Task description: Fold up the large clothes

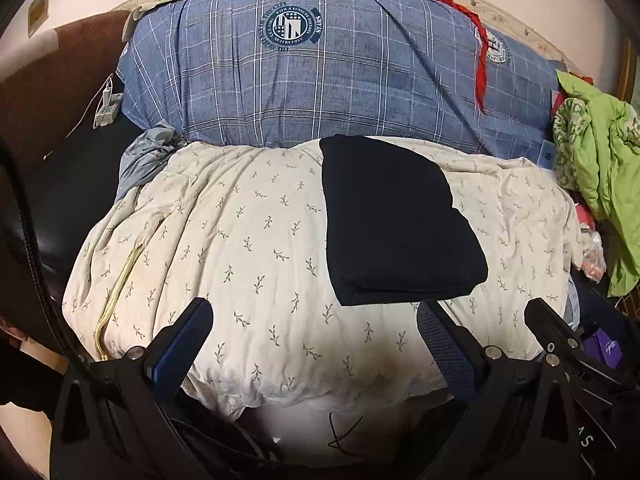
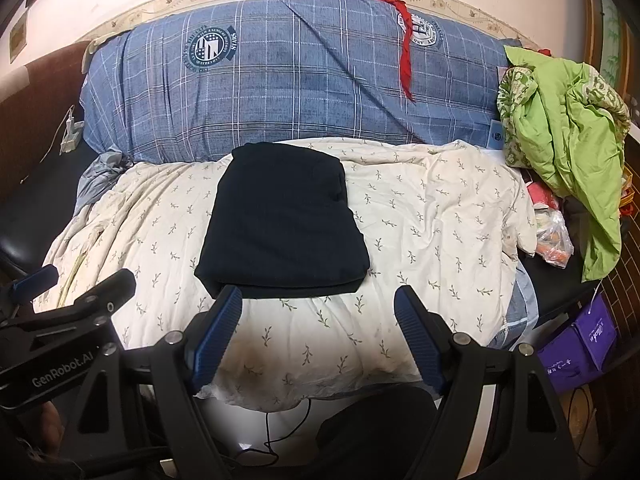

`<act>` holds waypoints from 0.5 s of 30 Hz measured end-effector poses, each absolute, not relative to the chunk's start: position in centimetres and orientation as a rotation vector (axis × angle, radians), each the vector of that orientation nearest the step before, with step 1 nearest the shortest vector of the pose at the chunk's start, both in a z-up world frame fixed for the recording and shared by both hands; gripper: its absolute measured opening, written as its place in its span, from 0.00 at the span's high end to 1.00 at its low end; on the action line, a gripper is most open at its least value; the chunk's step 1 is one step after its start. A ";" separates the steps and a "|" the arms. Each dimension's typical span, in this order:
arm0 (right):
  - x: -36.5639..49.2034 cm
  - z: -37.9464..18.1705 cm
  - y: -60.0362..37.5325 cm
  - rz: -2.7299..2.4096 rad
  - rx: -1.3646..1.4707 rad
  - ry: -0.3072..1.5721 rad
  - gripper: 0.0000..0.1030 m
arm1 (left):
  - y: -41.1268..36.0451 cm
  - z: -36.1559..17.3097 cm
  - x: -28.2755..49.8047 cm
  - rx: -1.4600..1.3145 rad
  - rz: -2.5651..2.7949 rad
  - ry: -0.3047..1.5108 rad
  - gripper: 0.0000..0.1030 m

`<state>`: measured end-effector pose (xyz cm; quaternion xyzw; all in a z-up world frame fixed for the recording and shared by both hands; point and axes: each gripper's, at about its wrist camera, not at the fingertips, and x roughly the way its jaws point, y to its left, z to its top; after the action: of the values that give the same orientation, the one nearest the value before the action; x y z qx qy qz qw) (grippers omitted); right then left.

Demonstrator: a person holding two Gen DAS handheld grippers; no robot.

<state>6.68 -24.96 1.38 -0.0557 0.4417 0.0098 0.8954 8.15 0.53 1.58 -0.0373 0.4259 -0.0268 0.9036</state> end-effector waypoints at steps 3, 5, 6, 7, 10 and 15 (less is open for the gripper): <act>6.7 1.4 -25.0 0.021 -0.117 0.916 0.24 | 0.5 1.6 8.2 -0.077 -0.056 0.880 0.01; 6.7 1.4 -25.0 0.021 -0.116 0.916 0.24 | 0.5 1.6 8.2 -0.077 -0.055 0.881 0.01; 6.8 1.4 -25.1 0.021 -0.116 0.916 0.24 | 0.5 1.6 8.2 -0.077 -0.055 0.881 0.01; 6.8 1.4 -25.1 0.022 -0.117 0.917 0.24 | 0.5 1.6 8.3 -0.077 -0.055 0.882 0.01; 6.8 1.4 -25.1 0.022 -0.117 0.916 0.24 | 0.4 1.5 8.4 -0.077 -0.056 0.884 0.01; 6.8 1.4 -25.2 0.023 -0.117 0.917 0.24 | 0.3 1.5 8.7 -0.076 -0.054 0.888 0.01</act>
<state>6.82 -25.16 1.38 -0.0565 0.4423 0.0112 0.8950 8.67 0.31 1.47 -0.0366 0.4294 -0.0263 0.9020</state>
